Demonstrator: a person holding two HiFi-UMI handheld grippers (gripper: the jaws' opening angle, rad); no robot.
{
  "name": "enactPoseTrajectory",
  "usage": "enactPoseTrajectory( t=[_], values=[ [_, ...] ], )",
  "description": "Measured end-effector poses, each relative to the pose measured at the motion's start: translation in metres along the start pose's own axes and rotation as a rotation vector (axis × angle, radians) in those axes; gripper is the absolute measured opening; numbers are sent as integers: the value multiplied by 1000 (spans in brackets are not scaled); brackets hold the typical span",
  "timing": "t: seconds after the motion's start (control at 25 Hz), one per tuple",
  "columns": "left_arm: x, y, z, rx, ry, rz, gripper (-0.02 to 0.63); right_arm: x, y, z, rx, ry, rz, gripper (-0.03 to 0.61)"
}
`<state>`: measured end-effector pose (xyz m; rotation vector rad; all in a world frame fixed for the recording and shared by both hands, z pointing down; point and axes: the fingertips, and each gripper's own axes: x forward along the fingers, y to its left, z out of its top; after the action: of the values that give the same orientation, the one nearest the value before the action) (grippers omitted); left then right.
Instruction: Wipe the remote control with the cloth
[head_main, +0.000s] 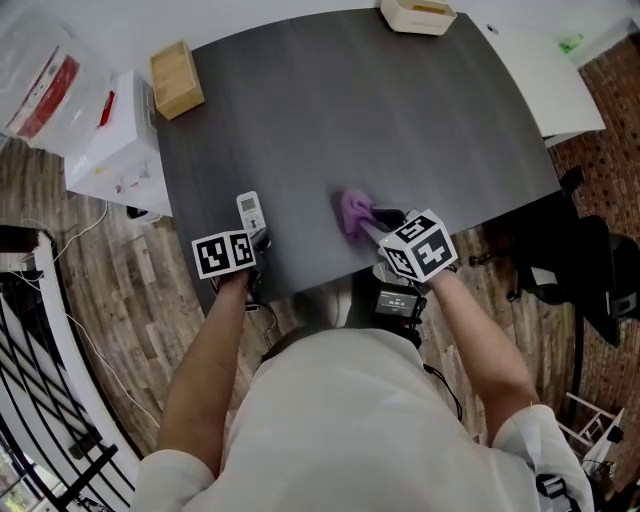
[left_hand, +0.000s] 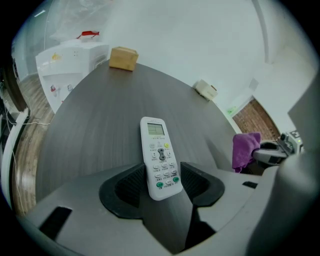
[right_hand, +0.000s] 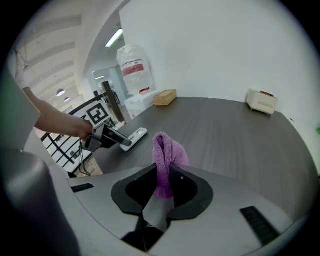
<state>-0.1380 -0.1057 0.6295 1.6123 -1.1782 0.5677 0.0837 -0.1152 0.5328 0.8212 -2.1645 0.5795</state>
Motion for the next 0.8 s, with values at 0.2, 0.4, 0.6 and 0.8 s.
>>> enactPoseTrajectory(
  t=[0.2,0.4,0.6,0.8],
  values=[
    [-3,-4,-2,4,-21,-31,219,-4,-11,-5,-2,-8,-39,72],
    [-11,-2,-5,13,-41,-53,219,-5,-29,-4,-6,-20,-83,72],
    [-30,-1,-7,28,-84,-97,219,-10,-46,2,-34,-36,-153,72],
    [-71,-18,-6,60,-233,-228,219,-33,-48,11,-70,-80,-220,72]
  ],
)
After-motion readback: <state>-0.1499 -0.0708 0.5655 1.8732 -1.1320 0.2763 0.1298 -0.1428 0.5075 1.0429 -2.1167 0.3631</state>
